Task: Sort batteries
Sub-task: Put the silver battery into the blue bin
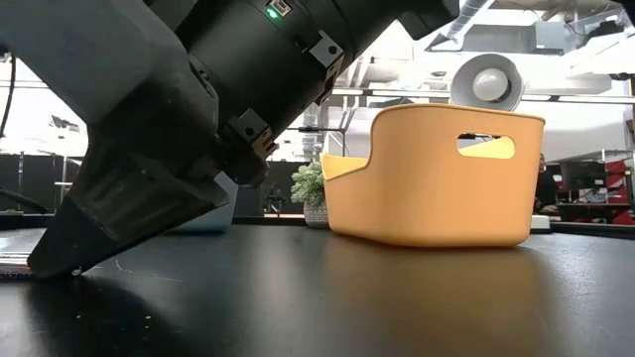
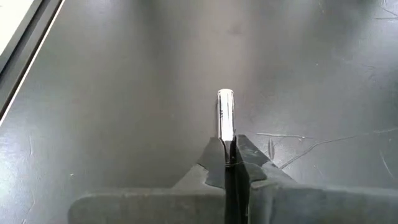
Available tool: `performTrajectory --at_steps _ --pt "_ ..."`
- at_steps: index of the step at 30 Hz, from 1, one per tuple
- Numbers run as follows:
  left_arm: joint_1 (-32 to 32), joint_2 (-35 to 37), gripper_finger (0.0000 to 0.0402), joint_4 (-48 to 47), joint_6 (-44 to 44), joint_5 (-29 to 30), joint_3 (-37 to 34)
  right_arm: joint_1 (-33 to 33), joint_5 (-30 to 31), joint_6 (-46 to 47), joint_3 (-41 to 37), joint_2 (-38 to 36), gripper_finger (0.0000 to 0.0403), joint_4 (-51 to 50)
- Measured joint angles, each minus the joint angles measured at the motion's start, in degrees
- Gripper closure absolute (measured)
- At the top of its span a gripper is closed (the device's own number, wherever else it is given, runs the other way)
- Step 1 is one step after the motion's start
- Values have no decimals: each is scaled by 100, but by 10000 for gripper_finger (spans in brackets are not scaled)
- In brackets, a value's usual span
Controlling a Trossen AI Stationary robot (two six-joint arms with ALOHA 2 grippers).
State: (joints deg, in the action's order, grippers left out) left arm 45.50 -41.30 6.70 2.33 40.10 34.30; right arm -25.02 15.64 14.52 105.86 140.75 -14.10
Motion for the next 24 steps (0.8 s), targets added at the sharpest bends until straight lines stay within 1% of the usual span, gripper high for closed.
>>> performTrajectory --at_steps 6,13,19,24 --pt "0 2 231 4 -19 0 2 0 2 -85 6 -6 394 75" --pt "2 -4 231 6 -64 0 2 1 -22 -465 326 28 394 -33" --pt "2 -4 231 6 -80 0 2 45 50 -603 587 37 395 -414" --pt "2 -4 231 4 -83 -2 2 85 72 -619 632 35 395 -599"
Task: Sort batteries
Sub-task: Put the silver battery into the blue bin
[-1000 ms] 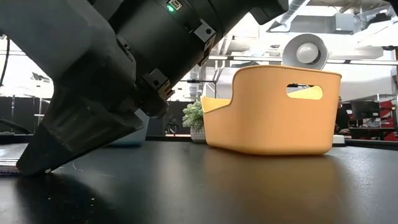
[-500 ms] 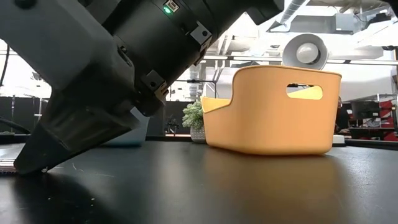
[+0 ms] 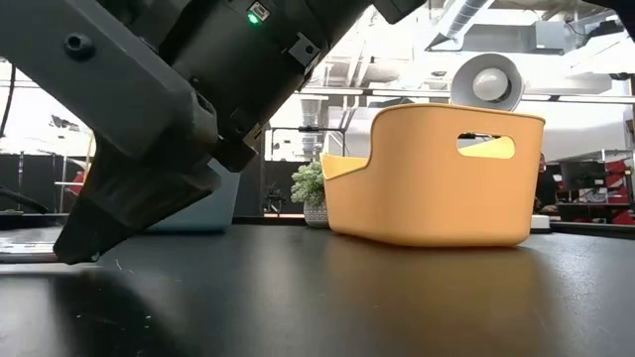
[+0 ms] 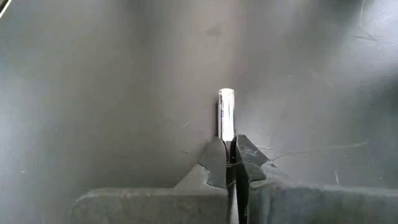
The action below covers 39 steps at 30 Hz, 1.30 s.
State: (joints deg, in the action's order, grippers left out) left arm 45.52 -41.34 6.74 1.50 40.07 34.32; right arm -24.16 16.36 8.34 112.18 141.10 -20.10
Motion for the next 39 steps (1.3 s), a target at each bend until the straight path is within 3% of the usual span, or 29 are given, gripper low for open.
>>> performTrajectory --at_steps 11,25,33,39 --pt "0 0 231 0 2 0 0 86 230 -485 15 -139 395 31" --pt "110 0 231 65 205 -4 0 837 1659 -2456 26 -1140 395 262" --pt "425 0 231 460 691 -4 0 1836 1615 -3178 28 -1311 395 788" --pt "635 46 231 485 982 -7 0 2353 1086 -3006 26 -1248 395 811"
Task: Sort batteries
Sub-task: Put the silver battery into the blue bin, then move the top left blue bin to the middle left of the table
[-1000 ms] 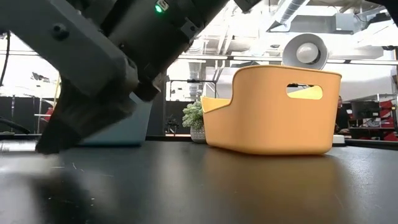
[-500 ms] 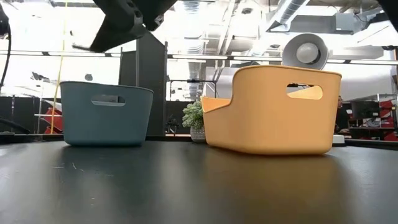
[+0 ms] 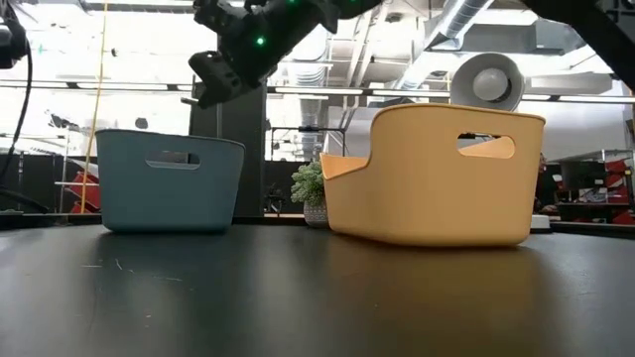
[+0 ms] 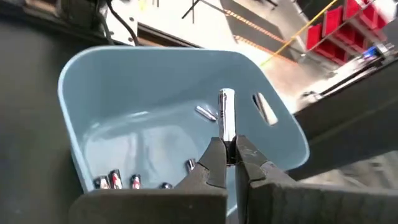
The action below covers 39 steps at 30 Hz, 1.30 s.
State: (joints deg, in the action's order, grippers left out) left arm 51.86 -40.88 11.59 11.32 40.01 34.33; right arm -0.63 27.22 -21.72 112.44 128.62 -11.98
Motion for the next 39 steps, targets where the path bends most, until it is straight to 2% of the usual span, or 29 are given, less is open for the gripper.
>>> performTrajectory --at_steps 5,8,15,17,20,23,27,31,35,37,39 --pt "26 59 231 -1 82 4 0 113 -380 356 0 2 372 154" --pt "26 54 231 -9 154 4 0 114 -382 449 0 2 327 187" --pt "26 54 231 -16 180 4 0 139 -388 534 0 4 193 183" --pt "24 54 231 -25 180 4 0 92 -384 492 0 4 171 181" --pt "23 54 231 -67 170 92 0 -59 -389 484 -2 -25 161 163" --pt "25 54 231 -233 65 251 0 -276 -388 445 -9 -156 170 154" --pt "22 53 231 -412 -128 291 0 -595 -386 382 -24 -450 206 157" --pt "23 52 231 -430 -259 295 -45 -880 -481 303 -24 -568 274 154" --pt "15 50 231 -395 -343 442 -176 -1108 -626 173 -26 -568 371 167" --pt "15 52 231 -375 -387 617 -232 -1188 -797 177 -116 -568 392 267" --pt "10 63 231 -256 -399 676 -307 -1281 -829 188 -448 -615 392 714"
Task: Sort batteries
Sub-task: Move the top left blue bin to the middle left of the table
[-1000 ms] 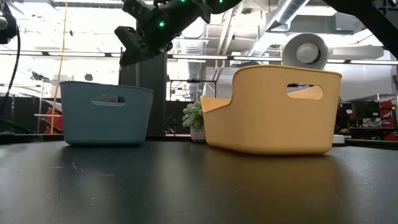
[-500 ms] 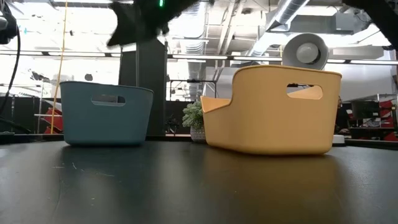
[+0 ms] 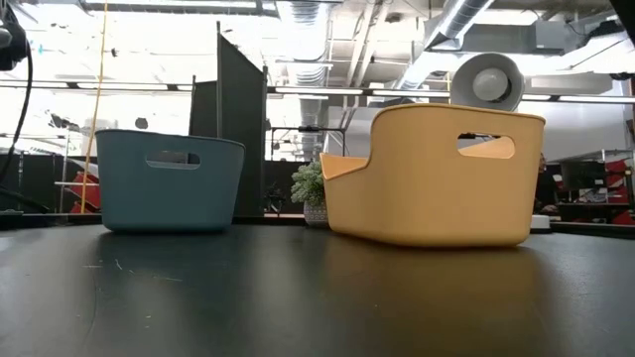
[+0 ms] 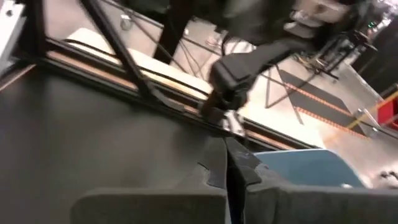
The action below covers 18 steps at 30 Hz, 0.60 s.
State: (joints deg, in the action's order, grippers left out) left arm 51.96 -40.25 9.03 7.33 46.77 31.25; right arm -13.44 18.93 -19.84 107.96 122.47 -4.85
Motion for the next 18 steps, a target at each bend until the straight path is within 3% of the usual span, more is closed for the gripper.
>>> performTrajectory --at_steps 4,12,18 --pt "0 20 231 270 24 2 -134 -147 -47 24 -1156 -452 400 1069" --pt "-83 -46 231 195 -96 71 -147 -466 -38 417 -4631 -2459 402 3157" --pt "-621 -345 231 235 -320 80 -244 -841 52 545 -6722 -4119 402 4181"
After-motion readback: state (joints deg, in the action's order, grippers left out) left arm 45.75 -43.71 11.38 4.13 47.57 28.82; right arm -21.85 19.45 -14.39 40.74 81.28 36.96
